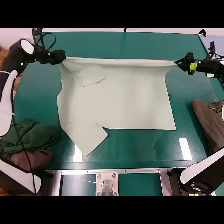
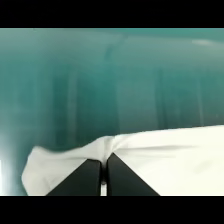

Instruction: Fold the shirts.

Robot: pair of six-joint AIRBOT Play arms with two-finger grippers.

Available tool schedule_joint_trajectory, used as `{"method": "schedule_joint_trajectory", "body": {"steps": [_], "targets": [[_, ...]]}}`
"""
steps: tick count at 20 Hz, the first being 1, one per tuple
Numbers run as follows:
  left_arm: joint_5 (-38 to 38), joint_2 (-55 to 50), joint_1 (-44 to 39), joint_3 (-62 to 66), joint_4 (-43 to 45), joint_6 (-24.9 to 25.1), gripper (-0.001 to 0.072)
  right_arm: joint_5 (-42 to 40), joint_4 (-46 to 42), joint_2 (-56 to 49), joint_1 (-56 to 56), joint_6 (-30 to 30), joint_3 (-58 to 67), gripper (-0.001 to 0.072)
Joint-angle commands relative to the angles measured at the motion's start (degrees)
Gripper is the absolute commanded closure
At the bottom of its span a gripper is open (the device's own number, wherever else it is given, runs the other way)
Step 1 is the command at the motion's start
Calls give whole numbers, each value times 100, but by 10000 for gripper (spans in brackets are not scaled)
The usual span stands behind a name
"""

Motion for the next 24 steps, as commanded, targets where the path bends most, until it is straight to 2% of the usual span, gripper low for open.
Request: {"method": "schedule_joint_trajectory", "body": {"steps": [1,3,6,14,15,16,17,18,20,23,24], "targets": [[-981,-48,50,-149,487,52,675,1091,-1475,-9,-7,564,31,695],[-1338,-162,44,-402,474,197,675,1620,-1961,2,0,723,-33,696],[-1698,-254,46,-669,490,321,674,2035,-2181,4,2,741,-260,695],[-1775,-374,46,-717,308,319,674,2076,-2177,4,39,741,-824,679],[-1851,-372,46,-706,269,317,672,2135,-2164,4,44,741,-817,493],[-2035,-372,46,-664,254,317,556,2271,-2162,7,39,743,-809,340],[-2308,-367,66,-590,260,289,236,2459,-2186,9,28,761,-782,339],[-2629,-367,94,-481,264,179,193,2653,-2280,44,0,833,-782,340],[-3377,-341,186,-319,262,-90,193,2894,-2546,208,-28,1067,-835,355],[-4315,-149,297,-490,284,-273,194,2771,-2586,977,-44,1102,-1576,360],[-4457,4,304,-680,293,-280,194,2638,-2623,1325,-46,1102,-1963,398]]}}
